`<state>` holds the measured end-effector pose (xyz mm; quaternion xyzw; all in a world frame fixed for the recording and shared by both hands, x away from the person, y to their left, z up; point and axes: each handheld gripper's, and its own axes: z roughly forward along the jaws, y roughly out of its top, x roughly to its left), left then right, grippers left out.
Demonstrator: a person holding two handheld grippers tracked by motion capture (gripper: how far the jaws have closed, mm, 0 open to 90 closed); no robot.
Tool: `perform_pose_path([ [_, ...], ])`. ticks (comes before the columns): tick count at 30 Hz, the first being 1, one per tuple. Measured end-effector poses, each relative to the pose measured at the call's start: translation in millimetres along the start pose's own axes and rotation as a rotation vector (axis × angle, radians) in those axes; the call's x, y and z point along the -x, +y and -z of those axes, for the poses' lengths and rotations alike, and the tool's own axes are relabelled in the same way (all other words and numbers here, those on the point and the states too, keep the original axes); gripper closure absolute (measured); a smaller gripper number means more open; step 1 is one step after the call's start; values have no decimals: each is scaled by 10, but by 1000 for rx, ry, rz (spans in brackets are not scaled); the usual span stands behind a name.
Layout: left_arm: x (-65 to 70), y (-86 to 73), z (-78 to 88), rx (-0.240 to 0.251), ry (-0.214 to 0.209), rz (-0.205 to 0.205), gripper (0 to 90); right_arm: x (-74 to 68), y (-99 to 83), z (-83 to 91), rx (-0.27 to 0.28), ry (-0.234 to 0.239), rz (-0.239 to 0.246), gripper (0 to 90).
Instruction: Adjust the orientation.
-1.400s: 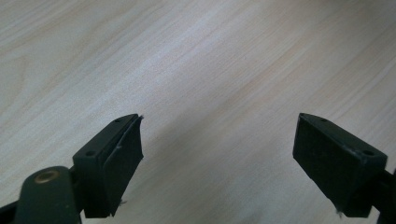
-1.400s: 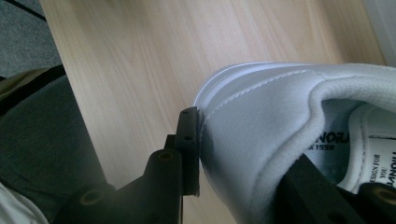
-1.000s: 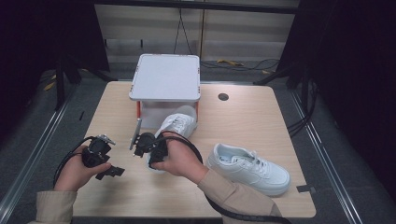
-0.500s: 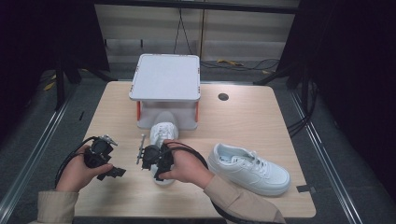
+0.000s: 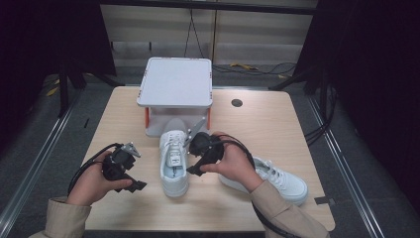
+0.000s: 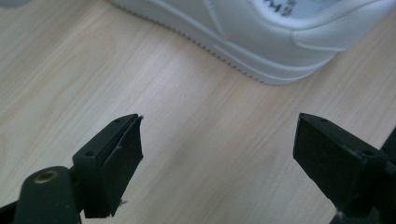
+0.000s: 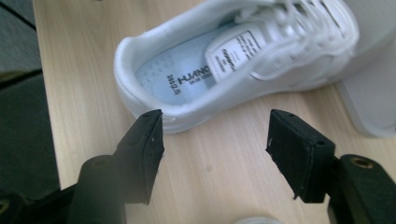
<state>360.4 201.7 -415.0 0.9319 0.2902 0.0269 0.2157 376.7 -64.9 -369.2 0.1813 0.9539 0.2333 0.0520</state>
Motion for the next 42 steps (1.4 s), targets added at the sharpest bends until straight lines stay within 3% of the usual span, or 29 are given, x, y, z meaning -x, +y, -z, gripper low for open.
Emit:
perform_pose_path([
  [1, 27, 25, 8, -2, -9, -12, 154, 46, -18, 22, -3, 8, -37, 350],
  [2, 73, 86, 30, -18, -8, -51, 154, 140, -43, 53, 7, 2, -84, 320],
  [3, 73, 86, 30, -18, -8, -51, 154, 140, -43, 53, 7, 2, -84, 320],
  [9, 174, 270, 140, -25, -37, -154, 154, 404, -91, 128, 67, -12, -169, 285],
  [11, 207, 343, 162, -22, -39, -173, 154, 506, -127, 143, 56, -18, -211, 261],
  [15, 260, 409, 162, -23, -49, -193, 154, 596, -172, 156, 85, -5, -246, 253],
  [22, 421, 585, 106, -36, -98, -277, 154, 758, -186, 257, 128, -50, -318, 225],
  [27, 457, 654, 20, -45, -109, -290, 154, 845, -124, 313, 152, -83, -318, 225],
  [30, 499, 703, -51, -65, -108, -311, 155, 982, -68, 358, 165, -109, -364, 235],
  [36, 544, 804, -164, -98, -104, -357, 167, 1115, 75, 401, 205, -152, -365, 269],
  [42, 577, 847, -242, -105, -138, -403, 315, 1242, 248, 364, 221, -189, -378, 350],
])
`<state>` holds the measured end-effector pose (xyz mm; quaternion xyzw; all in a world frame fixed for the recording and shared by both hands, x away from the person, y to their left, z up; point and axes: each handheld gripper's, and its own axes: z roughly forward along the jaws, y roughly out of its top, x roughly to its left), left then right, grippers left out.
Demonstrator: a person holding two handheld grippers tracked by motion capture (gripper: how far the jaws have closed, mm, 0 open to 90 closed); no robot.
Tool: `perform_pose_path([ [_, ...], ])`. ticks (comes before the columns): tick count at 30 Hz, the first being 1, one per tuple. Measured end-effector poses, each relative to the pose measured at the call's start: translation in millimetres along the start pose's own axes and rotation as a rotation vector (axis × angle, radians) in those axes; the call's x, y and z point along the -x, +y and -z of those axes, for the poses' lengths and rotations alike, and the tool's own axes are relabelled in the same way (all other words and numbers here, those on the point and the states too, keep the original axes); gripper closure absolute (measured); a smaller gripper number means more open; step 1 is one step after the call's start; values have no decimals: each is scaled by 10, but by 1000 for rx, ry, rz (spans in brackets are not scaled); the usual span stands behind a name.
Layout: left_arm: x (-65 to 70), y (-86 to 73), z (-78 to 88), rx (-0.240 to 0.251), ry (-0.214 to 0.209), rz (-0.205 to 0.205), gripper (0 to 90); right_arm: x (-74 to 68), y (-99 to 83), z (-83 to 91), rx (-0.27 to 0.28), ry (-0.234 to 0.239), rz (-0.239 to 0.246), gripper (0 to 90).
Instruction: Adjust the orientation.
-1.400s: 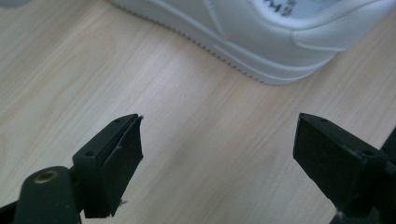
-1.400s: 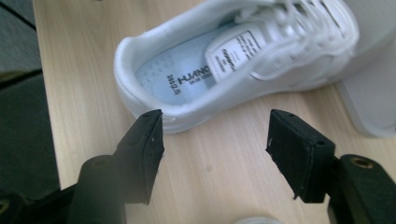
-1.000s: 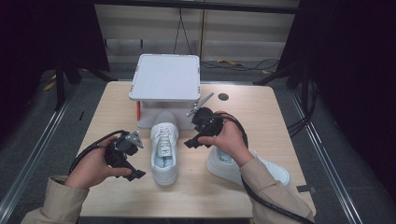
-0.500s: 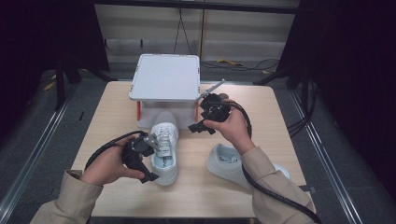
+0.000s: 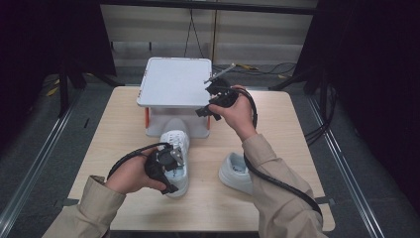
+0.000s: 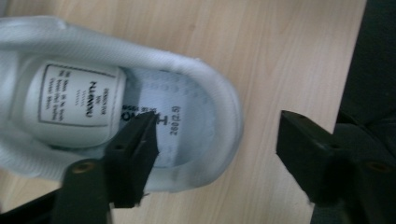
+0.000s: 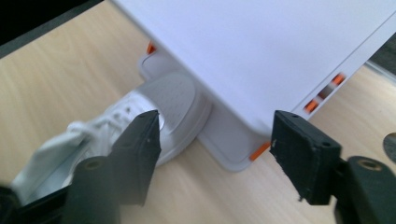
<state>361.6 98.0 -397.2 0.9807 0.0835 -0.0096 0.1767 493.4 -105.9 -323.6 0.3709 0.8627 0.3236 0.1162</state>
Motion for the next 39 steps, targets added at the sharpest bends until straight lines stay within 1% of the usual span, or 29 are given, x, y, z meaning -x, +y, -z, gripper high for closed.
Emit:
perform_pose_path([
  [1, 2, 3, -16, -3, -6, -3, 379, 22, 54, -35, 6, -11, -14, 392],
  [2, -6, 6, -35, -13, -6, -16, 387, 34, 80, -58, 14, -23, -22, 417],
  [3, -19, -1, -80, -19, -27, 2, 402, 44, 102, -81, 16, -29, -30, 454],
  [4, -19, -1, -80, -19, -27, 2, 422, 56, 123, -105, 18, -42, -38, 464],
  [5, -35, -1, -94, -36, -34, -5, 422, 56, 123, -105, 18, -42, -38, 464],
  [6, -28, -8, -116, -35, -35, 9, 443, 81, 152, -154, 21, -75, -41, 535],
  [7, -38, -6, -131, -40, -27, 2, 443, 81, 152, -154, 21, -75, -41, 535],
  [8, -34, -11, -142, -49, -38, 26, 478, 109, 172, -195, 37, -62, -70, 571],
  [9, -40, -14, -173, -52, -30, 0, 476, 110, 179, -206, 59, -51, -82, 673],
  [11, -39, -16, -191, -52, -34, -3, 506, 90, 202, -232, 63, -87, -68, 665],
  [12, -32, -20, -218, -41, -42, 19, 514, 81, 218, -243, 57, -93, -63, 679],
  [13, -30, -19, -234, -44, -46, 20, 514, 81, 218, -243, 57, -93, -63, 679],
  [14, -31, -13, -256, -42, -38, 13, 552, 73, 240, -270, 53, -87, -61, 694],
  [15, -33, -15, -264, -37, -37, 25, 562, 66, 248, -280, 53, -93, -59, 701],
  [18, -44, -16, -277, -40, -54, 32, 591, 52, 264, -301, 55, -106, -48, 701],
  [19, -28, -12, -284, -31, -50, 39, 603, 39, 278, -319, 58, -111, -37, 702],
  [20, -33, -4, -282, -45, -50, 12, 605, 38, 280, -322, 58, -110, -36, 701],
  [21, -29, 6, -285, -56, -45, 9, 605, 38, 280, -322, 58, -110, -36, 701],
  [22, -17, 22, -310, -70, -44, 0, 612, 41, 271, -323, 65, -109, -59, 713],
  [24, -12, 29, -332, -78, -46, -9, 626, 48, 265, -323, 70, -112, -59, 722],
  [25, -4, 36, -354, -84, -52, 3, 651, 52, 258, -326, 78, -113, -60, 734],
  [26, -9, 55, -370, -102, -58, -4, 668, 65, 241, -329, 94, -112, -68, 761],
  [29, -8, 66, -378, -104, -63, 1, 683, 77, 227, -331, 104, -107, -72, 775],
  [31, -6, 80, -378, -115, -62, -6, 693, 87, 219, -328, 107, -105, -74, 780],
  [33, 7, 87, -384, -119, -61, -3, 702, 83, 223, -329, 102, -107, -65, 780],
  [35, -1, 89, -381, -120, -68, -12, 707, 81, 224, -331, 102, -107, -67, 780],
  [36, -5, 87, -378, -120, -77, -8, 714, 80, 225, -332, 102, -106, -66, 780],
  [38, -15, 86, -370, -120, -98, -28, 740, 82, 223, -332, 103, -107, -62, 780],
  [39, -12, 84, -367, -118, -89, -47, 749, 86, 217, -331, 104, -103, -58, 780],
])
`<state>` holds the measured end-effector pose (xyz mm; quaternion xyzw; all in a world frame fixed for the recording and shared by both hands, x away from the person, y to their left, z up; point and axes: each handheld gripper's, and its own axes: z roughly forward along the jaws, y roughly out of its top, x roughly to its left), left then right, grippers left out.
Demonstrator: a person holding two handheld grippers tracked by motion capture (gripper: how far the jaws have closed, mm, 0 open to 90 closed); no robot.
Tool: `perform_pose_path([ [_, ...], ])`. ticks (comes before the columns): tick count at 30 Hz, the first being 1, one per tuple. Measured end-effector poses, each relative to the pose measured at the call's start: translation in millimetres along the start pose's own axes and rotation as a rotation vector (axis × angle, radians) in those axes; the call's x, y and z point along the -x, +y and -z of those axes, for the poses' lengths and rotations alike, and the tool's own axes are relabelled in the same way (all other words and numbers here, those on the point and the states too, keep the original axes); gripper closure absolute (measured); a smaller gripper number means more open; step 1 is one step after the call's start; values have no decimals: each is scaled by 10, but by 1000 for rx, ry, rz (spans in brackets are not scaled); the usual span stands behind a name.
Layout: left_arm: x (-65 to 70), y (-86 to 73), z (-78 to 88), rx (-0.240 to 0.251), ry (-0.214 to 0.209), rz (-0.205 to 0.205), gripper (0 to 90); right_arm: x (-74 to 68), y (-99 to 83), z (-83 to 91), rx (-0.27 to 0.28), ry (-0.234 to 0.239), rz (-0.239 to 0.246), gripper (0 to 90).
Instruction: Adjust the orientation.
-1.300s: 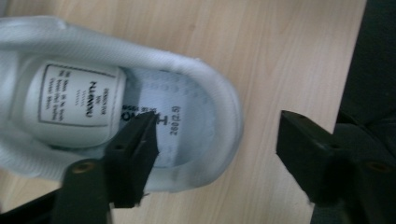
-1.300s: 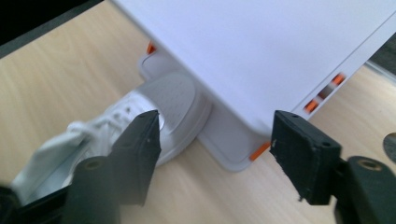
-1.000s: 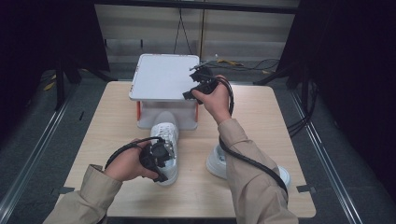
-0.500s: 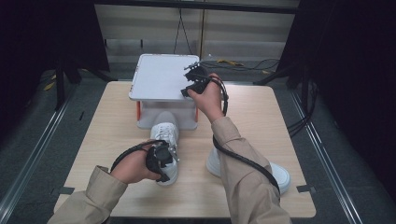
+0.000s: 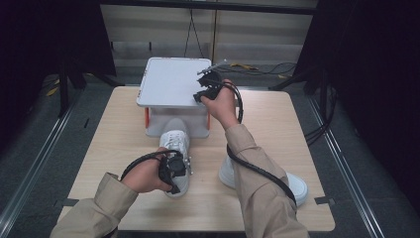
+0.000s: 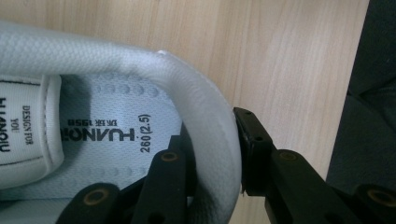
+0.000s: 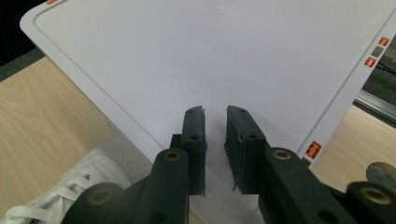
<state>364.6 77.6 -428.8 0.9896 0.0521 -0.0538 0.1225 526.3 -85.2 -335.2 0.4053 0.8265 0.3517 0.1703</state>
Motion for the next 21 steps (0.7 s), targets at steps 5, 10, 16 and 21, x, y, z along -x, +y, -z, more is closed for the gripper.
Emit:
perform_pose_path([
  [5, 16, 19, 140, -9, 21, -61, 748, 17, -23, 2, 16, 12, -3, 791],
  [10, 2, 65, 260, -13, 41, -87, 730, 28, -34, 8, 19, 22, 0, 812],
  [16, -120, 81, 401, -30, 108, -79, 699, 37, -46, 11, 26, 32, 0, 817],
  [21, -355, 65, 462, -21, 135, -32, 691, 34, -37, 10, 20, 33, 14, 817],
])
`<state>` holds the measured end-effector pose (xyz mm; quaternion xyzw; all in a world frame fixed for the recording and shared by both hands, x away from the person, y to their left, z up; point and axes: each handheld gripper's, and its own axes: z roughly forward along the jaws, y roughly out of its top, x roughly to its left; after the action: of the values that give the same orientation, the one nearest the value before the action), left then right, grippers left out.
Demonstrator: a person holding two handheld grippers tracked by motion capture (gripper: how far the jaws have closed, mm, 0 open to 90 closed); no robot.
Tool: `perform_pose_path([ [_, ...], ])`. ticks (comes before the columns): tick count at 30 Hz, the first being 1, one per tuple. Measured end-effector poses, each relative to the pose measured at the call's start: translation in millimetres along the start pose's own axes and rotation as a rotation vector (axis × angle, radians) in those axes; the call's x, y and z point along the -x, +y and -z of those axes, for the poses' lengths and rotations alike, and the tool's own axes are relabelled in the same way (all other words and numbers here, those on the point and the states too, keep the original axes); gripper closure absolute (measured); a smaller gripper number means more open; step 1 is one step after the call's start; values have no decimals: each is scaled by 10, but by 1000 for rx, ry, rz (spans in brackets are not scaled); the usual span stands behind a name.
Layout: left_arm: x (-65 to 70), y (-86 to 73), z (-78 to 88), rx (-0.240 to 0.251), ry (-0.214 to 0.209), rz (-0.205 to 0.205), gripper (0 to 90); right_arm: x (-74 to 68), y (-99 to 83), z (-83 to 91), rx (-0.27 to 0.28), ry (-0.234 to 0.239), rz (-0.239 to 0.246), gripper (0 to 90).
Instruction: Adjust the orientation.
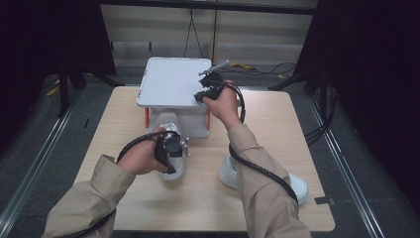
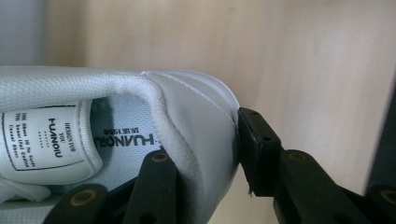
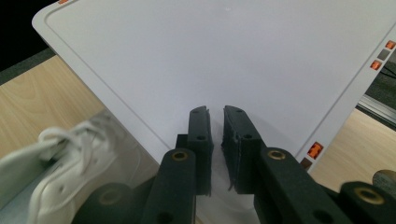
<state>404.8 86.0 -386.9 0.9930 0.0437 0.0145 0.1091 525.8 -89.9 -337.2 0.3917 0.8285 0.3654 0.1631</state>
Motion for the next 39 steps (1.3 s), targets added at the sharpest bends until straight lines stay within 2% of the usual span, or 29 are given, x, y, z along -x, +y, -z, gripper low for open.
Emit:
perform_pose_path([
  [2, -129, -10, 2, -10, 21, -7, 688, 10, 4, -1, -3, 6, 1, 818],
  [3, -200, -22, 8, -16, 29, 13, 688, 10, 4, -1, -3, 6, 1, 818],
  [4, -344, -51, -6, -11, 44, 28, 686, 15, 5, -1, -5, 9, 0, 818],
  [5, -344, -51, -6, -11, 44, 28, 686, 18, 5, -1, -5, 12, 0, 818],
  [7, -474, -89, -37, -12, 43, 51, 687, 20, 6, -2, -4, 14, 1, 819],
  [8, -565, -125, -103, -20, 49, 61, 672, 24, 6, -5, -4, 18, 3, 823],
  [11, -596, -127, -157, -45, 51, 46, 671, 30, 3, -6, 0, 22, 9, 823],
  [13, -639, -143, -191, -37, 53, 63, 673, 33, 0, -3, -2, 23, 8, 824],
  [14, -649, -146, -203, -32, 63, 69, 673, 37, -6, -4, 3, 24, 7, 824],
  [17, -656, -135, -226, -35, 64, 61, 670, 36, -21, -1, 12, 25, 7, 824],
  [19, -656, -136, -233, -41, 60, 72, 666, 35, -27, 1, 15, 24, 10, 824],
  [20, -634, -150, -237, -27, 75, 106, 654, 34, -31, 3, 17, 22, 9, 824],
  [21, -634, -150, -237, -27, 75, 106, 649, 34, -31, 3, 17, 22, 9, 824],
  [25, -560, -225, -215, 6, 122, 125, 625, 18, -26, -3, 16, 16, 18, 825],
  [26, -546, -252, -208, 11, 124, 142, 613, 17, -24, -3, 15, 16, 17, 824],
  [28, -515, -317, -208, 19, 141, 158, 610, 13, -24, -4, 15, 13, 14, 825],
  [30, -505, -332, -206, 18, 139, 168, 609, 10, -23, -4, 15, 11, 13, 824],
  [31, -483, -356, -210, 52, 167, 184, 601, 6, -20, -6, 14, 7, 21, 825],
  [34, -478, -360, -192, 52, 185, 180, 595, 5, -19, -5, 11, 6, 22, 825],
  [36, -489, -357, -190, 56, 180, 194, 599, 5, -21, -6, 14, 5, 20, 825],
  [38, -517, -353, -180, 43, 159, 186, 617, 4, -21, -5, 14, 5, 22, 825],
  [39, -527, -342, -181, 46, 147, 210, 617, 4, -21, -5, 14, 5, 22, 825],
])
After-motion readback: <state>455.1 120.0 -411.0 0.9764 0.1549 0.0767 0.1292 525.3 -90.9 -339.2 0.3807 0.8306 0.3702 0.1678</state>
